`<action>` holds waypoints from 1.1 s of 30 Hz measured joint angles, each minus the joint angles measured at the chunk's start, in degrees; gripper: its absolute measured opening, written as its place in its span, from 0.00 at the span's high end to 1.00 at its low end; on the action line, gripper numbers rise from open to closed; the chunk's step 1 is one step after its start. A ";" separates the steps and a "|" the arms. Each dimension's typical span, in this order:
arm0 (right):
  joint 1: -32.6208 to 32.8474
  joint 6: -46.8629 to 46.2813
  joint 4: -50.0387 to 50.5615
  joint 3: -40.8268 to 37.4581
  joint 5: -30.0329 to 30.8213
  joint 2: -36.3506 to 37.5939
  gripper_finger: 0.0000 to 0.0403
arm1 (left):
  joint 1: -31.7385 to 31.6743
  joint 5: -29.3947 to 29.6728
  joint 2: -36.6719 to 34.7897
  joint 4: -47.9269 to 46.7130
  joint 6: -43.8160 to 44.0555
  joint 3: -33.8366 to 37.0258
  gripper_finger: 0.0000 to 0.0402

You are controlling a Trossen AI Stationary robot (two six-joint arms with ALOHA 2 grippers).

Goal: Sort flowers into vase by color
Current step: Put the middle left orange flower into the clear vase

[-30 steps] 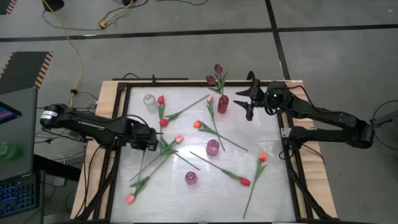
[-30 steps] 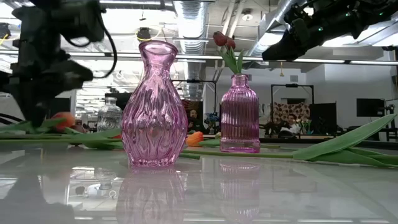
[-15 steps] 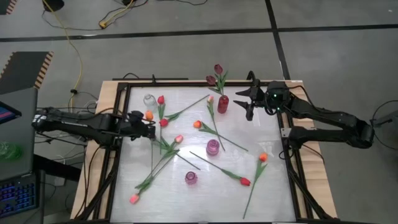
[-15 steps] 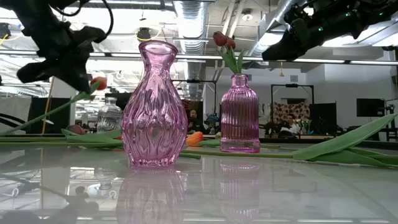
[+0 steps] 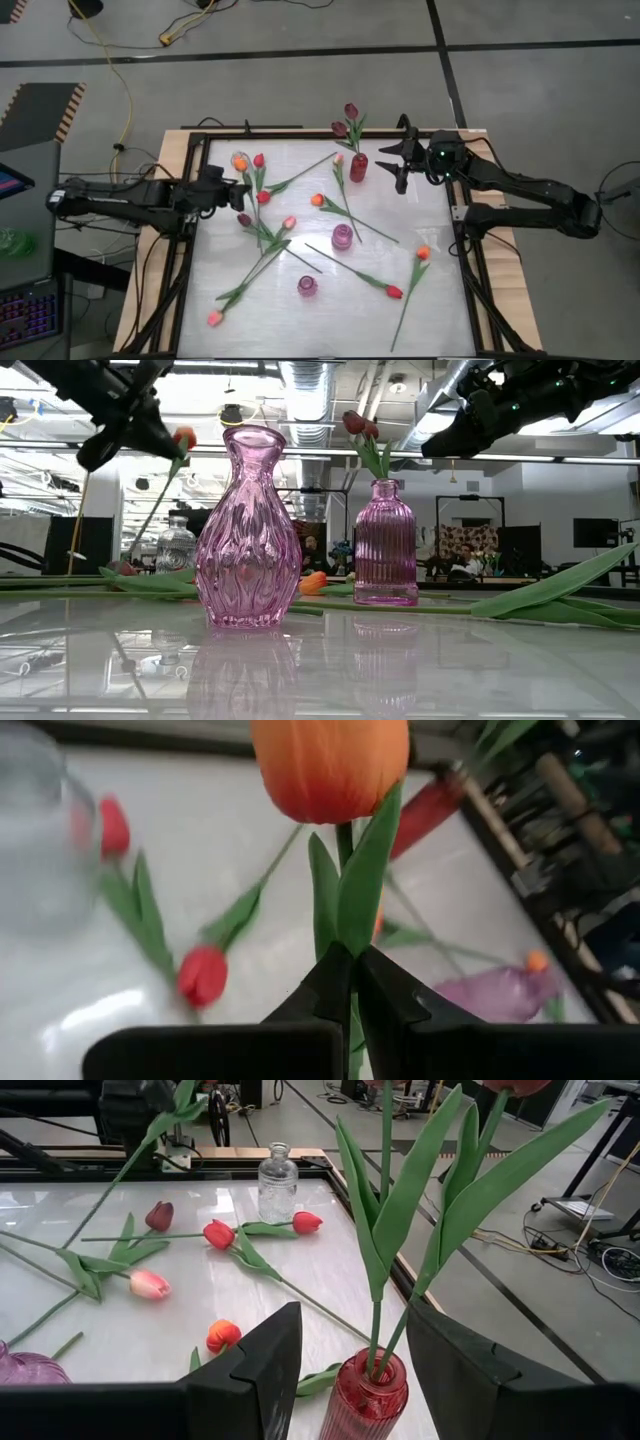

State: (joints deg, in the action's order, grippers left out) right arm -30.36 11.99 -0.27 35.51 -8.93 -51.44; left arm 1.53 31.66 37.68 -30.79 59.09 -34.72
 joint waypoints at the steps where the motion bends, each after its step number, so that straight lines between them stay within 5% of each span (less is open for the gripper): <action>1: 0.01 -0.01 0.00 0.00 0.00 0.00 0.49 | -0.58 0.41 -0.51 0.94 -1.49 0.00 1.00; 22: 0.00 -0.02 0.00 0.00 0.00 0.00 0.49 | -17.73 0.83 -10.19 23.24 -37.08 -0.05 1.00; 33: -0.01 -0.02 0.02 0.00 -0.02 0.00 0.49 | -21.73 9.38 -14.48 27.66 -51.58 -1.61 1.00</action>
State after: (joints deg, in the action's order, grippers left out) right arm -30.36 11.97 -0.26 35.51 -8.94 -51.44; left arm -20.21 41.05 23.20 -3.13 7.51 -36.33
